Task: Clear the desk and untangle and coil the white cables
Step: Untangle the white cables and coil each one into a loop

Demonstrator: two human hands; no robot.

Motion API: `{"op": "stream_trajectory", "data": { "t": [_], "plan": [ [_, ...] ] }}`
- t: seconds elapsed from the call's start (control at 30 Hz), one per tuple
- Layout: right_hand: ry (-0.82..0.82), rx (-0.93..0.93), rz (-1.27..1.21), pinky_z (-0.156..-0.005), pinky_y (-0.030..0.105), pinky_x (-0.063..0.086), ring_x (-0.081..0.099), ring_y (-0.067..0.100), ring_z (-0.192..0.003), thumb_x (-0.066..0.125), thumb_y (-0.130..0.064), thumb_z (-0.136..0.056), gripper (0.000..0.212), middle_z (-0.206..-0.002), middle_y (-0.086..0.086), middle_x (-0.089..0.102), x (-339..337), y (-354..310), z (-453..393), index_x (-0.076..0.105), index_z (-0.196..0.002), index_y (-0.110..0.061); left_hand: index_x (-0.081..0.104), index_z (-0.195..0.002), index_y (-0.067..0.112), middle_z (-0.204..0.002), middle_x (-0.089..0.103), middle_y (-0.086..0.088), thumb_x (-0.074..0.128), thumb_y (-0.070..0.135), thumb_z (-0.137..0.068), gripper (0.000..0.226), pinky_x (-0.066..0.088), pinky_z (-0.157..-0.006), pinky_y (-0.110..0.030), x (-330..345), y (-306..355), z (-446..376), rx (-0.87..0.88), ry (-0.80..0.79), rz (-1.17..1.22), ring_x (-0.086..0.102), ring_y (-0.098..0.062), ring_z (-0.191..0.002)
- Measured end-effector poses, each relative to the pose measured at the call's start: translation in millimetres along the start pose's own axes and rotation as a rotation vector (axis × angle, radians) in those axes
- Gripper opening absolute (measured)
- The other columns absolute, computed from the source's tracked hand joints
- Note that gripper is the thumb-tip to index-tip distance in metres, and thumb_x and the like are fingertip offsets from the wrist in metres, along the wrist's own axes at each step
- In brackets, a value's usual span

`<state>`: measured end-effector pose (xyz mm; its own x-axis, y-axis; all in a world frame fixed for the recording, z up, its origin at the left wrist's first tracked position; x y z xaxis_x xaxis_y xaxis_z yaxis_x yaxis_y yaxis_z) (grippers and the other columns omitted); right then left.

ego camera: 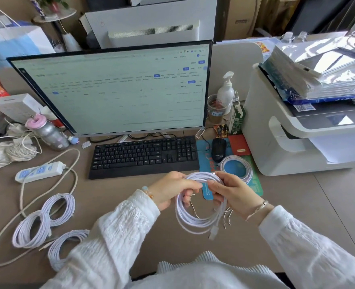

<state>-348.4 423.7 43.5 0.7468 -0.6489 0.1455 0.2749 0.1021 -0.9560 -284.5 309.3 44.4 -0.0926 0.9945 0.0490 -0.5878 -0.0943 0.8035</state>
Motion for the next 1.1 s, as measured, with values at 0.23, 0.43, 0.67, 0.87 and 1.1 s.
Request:
{"op": "stream_trajectory", "data": {
  "t": [0.23, 0.43, 0.67, 0.87, 1.1],
  "plan": [
    [0.057, -0.088, 0.157, -0.052, 0.03, 0.041, 0.038, 0.015, -0.05, 0.048, -0.004, -0.098, 0.013, -0.063, 0.005, 0.039, -8, 8, -8, 0.046, -0.089, 0.006, 0.063, -0.081, -0.001, -0.071, 0.065, -0.016, 0.061, -0.001, -0.086, 0.005, 0.055, -0.065, -0.036, -11, -23, -6, -0.033, 0.022, 0.253, 0.063, -0.026, -0.061],
    [-0.016, -0.107, 0.596, -0.067, 0.049, 0.05, 0.049, 0.014, -0.054, 0.043, -0.01, -0.098, 0.012, -0.055, -0.007, 0.051, -2, 19, -14, 0.044, -0.091, 0.001, 0.061, -0.078, 0.006, -0.058, 0.053, -0.004, 0.065, 0.004, -0.087, 0.011, 0.038, -0.045, -0.024, -15, -22, -15, 0.029, 0.13, 0.171, 0.045, -0.014, -0.047],
    [-0.04, 0.036, 0.544, -0.077, 0.048, 0.053, 0.063, 0.02, -0.075, 0.051, -0.014, -0.096, 0.01, -0.08, 0.001, 0.069, -4, 46, -25, 0.056, -0.096, -0.004, 0.067, -0.072, 0.004, -0.044, 0.051, 0.0, 0.07, 0.015, -0.088, 0.019, 0.054, -0.071, -0.029, -29, -21, -15, 0.136, 0.181, -0.136, 0.063, -0.02, -0.054],
    [-0.034, 0.13, 0.6, -0.078, 0.039, 0.058, 0.066, 0.022, -0.079, 0.062, -0.006, -0.087, 0.02, -0.096, 0.011, 0.07, 1, 76, -48, 0.065, -0.107, -0.005, 0.065, -0.087, -0.007, -0.053, 0.047, 0.002, 0.073, 0.018, -0.084, 0.026, 0.043, -0.05, -0.026, -56, -35, -13, 0.097, 0.294, -0.257, 0.043, -0.011, -0.044],
    [-0.093, 0.063, 1.16, -0.089, 0.033, 0.05, 0.061, 0.025, -0.106, 0.048, 0.0, -0.086, 0.041, -0.117, 0.004, 0.063, 16, 108, -79, 0.065, -0.117, -0.019, 0.048, -0.071, 0.008, -0.053, 0.032, -0.002, 0.06, 0.007, -0.082, 0.016, 0.031, -0.044, -0.023, -85, -62, -3, -0.062, 0.344, -0.255, 0.03, -0.015, -0.042]
  ]
}}
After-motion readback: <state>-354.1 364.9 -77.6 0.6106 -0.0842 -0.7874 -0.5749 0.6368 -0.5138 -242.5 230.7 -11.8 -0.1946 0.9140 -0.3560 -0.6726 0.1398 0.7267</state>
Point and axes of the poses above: each hand's wrist, its own z-axis away from the middle knuckle, its own x-axis out of the palm, y = z × x, the point moved 8 cm from there along -z, towards the middle knuckle
